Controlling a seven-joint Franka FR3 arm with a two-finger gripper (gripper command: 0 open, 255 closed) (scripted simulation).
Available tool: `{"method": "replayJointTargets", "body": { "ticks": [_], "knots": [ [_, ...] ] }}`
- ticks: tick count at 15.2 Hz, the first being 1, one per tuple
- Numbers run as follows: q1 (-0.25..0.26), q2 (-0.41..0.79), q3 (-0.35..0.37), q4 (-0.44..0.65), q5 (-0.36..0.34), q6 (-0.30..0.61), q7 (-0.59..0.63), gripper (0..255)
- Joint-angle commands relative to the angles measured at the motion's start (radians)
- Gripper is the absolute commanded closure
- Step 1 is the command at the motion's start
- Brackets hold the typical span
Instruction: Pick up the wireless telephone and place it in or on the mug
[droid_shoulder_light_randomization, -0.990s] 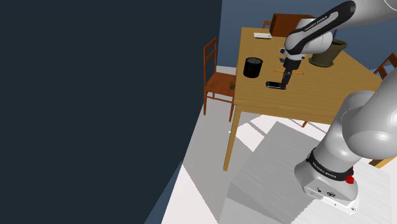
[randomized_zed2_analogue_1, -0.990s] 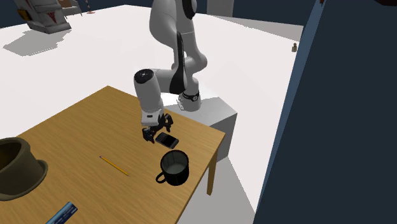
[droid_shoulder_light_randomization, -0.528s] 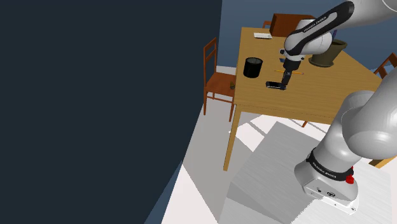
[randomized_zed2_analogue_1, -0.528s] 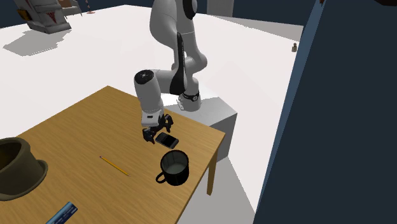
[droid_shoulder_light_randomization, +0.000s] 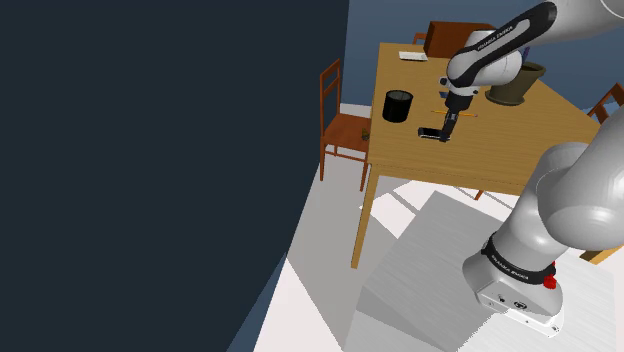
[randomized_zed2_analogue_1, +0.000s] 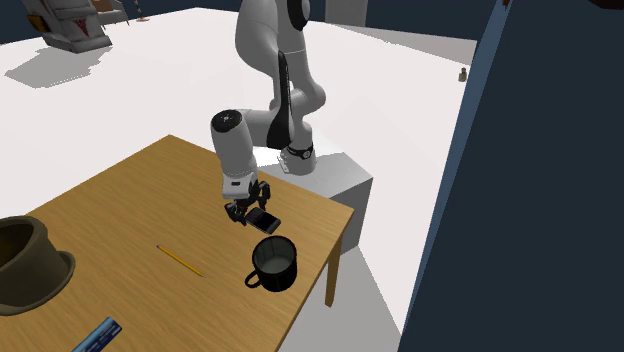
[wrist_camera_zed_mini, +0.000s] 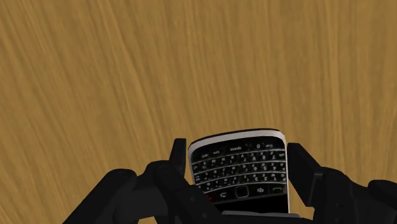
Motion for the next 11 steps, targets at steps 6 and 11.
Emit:
{"method": "replayJointTargets", "body": {
  "ticks": [6, 11],
  "knots": [
    [-0.024, -0.057, 0.033, 0.023, -0.047, -0.066, 0.038, 255],
    [-0.047, -0.116, 0.072, 0.056, -0.084, -0.146, 0.069, 255]
  ]
}}
